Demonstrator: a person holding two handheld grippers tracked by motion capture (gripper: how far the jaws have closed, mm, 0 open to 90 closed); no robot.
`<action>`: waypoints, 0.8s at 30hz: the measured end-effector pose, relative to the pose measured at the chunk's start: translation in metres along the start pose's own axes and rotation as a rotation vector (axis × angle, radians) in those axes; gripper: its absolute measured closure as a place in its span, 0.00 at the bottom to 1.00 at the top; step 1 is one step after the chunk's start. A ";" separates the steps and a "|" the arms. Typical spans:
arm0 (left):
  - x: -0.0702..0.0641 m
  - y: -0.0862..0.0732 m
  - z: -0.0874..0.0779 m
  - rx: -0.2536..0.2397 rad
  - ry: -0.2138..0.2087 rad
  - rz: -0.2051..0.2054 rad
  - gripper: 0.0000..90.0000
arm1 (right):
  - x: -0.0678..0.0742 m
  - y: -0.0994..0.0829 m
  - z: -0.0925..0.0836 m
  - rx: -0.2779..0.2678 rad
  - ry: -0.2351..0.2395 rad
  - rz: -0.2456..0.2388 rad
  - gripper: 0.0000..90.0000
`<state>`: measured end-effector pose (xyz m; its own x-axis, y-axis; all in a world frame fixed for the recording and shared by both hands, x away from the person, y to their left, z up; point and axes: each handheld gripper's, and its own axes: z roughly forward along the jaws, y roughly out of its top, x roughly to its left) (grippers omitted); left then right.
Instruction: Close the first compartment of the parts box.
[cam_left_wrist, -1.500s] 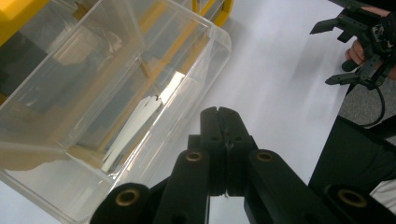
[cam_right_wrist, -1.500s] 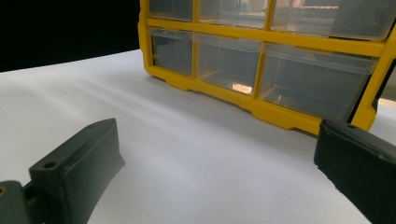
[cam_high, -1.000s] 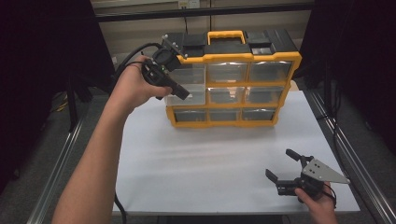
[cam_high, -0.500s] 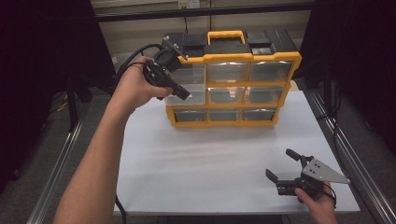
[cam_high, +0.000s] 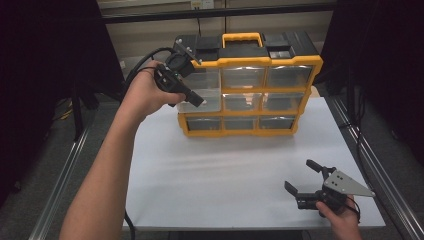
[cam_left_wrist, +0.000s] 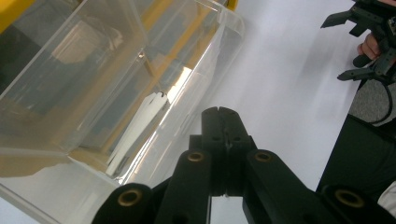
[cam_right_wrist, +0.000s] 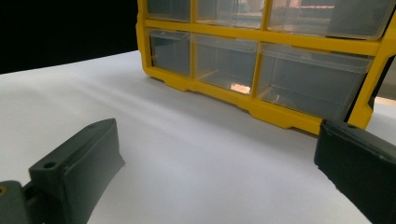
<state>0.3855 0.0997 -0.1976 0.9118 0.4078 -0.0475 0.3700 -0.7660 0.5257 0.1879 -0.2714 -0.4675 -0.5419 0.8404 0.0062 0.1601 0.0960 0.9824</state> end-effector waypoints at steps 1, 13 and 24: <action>0.000 0.000 0.000 0.000 0.000 0.000 1.00 | 0.000 0.000 0.000 -0.003 0.002 -0.001 0.00; 0.005 0.001 0.001 -0.004 0.001 -0.001 1.00 | 0.000 0.000 0.000 0.003 0.008 -0.004 0.00; 0.008 0.003 0.003 -0.008 0.001 -0.011 1.00 | 0.001 0.000 0.001 0.001 0.006 -0.003 0.00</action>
<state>0.3948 0.0996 -0.1990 0.9074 0.4171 -0.0525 0.3788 -0.7572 0.5322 0.1881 -0.2703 -0.4677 -0.5474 0.8369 0.0045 0.1591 0.0988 0.9823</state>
